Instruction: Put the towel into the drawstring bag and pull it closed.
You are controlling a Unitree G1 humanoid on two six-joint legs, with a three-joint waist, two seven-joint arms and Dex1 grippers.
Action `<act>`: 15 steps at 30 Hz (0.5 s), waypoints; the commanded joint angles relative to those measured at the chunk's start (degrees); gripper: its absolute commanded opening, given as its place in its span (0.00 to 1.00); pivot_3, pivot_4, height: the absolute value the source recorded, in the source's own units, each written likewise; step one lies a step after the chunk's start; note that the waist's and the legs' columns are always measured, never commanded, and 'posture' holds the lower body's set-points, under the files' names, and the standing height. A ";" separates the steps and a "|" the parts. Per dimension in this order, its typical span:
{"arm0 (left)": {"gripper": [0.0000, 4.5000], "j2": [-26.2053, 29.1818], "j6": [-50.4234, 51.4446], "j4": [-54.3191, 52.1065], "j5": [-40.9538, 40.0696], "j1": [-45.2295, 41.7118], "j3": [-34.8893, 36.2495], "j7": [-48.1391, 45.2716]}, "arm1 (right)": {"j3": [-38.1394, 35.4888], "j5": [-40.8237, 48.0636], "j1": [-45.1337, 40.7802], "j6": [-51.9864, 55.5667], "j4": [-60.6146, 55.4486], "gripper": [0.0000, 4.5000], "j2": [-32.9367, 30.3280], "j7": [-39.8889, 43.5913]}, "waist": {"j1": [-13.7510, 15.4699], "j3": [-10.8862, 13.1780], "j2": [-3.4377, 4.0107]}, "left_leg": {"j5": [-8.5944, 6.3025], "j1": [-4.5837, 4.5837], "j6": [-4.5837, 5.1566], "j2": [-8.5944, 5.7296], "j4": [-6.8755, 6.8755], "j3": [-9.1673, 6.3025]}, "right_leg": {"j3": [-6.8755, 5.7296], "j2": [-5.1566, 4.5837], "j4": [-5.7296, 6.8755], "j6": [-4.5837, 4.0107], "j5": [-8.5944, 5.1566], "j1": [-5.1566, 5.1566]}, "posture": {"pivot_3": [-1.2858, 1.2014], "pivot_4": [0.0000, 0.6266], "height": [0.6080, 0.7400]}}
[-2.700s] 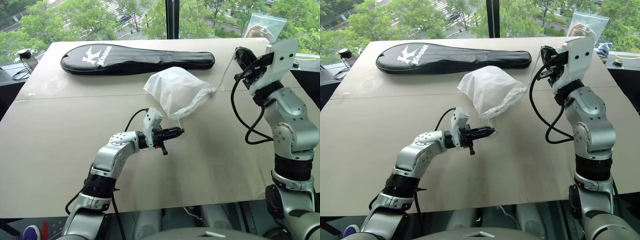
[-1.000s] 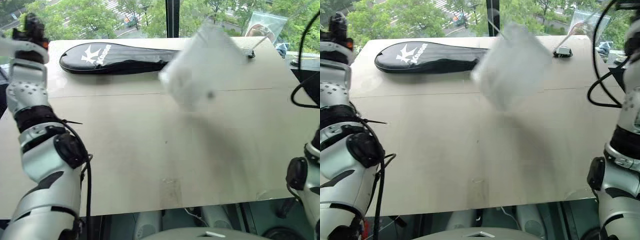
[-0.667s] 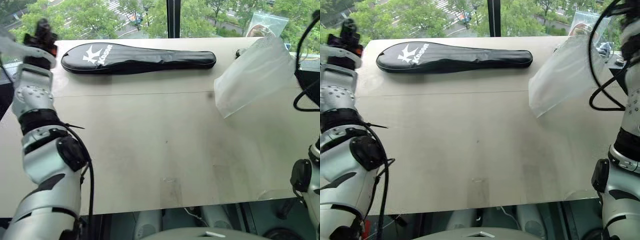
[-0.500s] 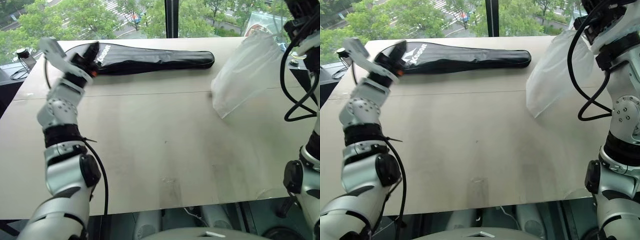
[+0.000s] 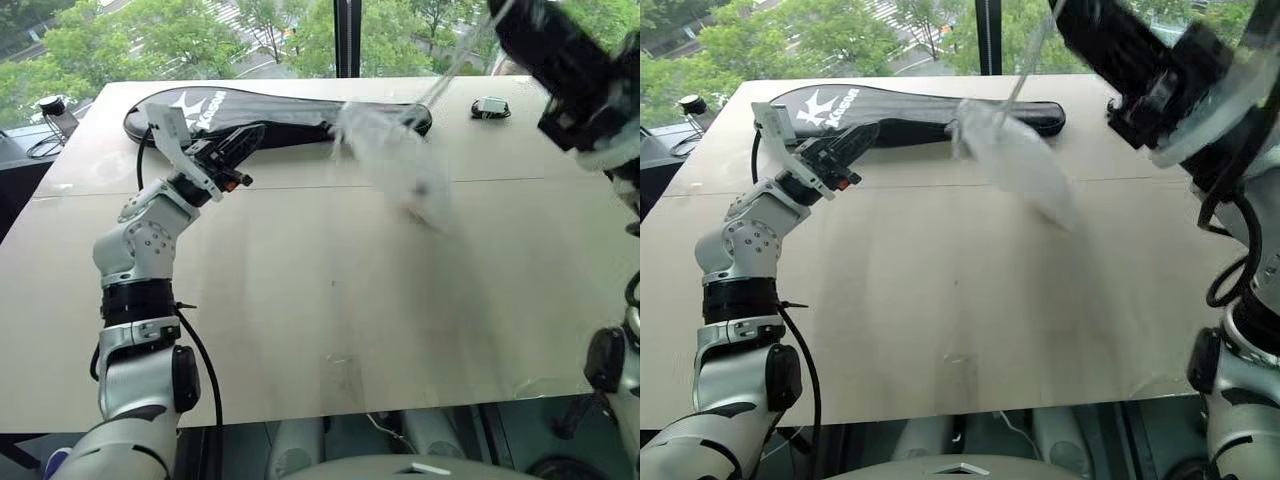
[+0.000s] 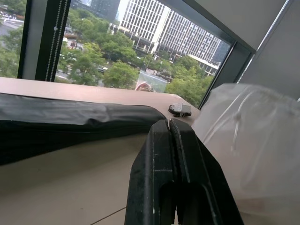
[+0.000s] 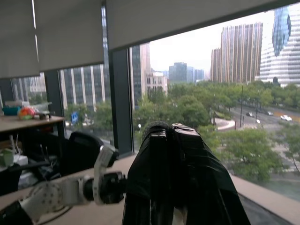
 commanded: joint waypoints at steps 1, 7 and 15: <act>0.39 2.36 -2.99 1.08 2.68 -0.94 2.34 1.77 | 4.97 -3.08 8.00 1.51 -5.89 0.00 -3.15 2.59 | -0.14 0.00 0.00 | 0.00 0.01 0.00 0.00 0.00 0.01 | 0.01 0.00 0.01 0.00 -0.01 0.00 | 0.52 0.24 1.00; 0.66 4.25 -2.43 -5.10 4.33 6.11 1.94 0.22 | 18.53 -26.66 21.79 -5.99 -5.52 0.21 -5.42 6.18 | -0.27 -0.02 -0.02 | 0.00 0.07 0.00 0.00 0.01 0.12 | 0.14 0.02 0.04 0.02 -0.01 -0.02 | 0.52 0.24 1.00; 1.00 10.82 3.96 -32.78 1.00 33.80 7.81 -3.20 | 2.30 -32.64 54.82 -14.91 -15.02 0.89 -8.00 18.99 | 0.31 -0.02 -0.06 | -0.01 0.12 -0.01 0.04 -0.06 0.02 | 0.01 -0.02 -0.24 0.04 -0.04 0.16 | 0.52 0.24 1.00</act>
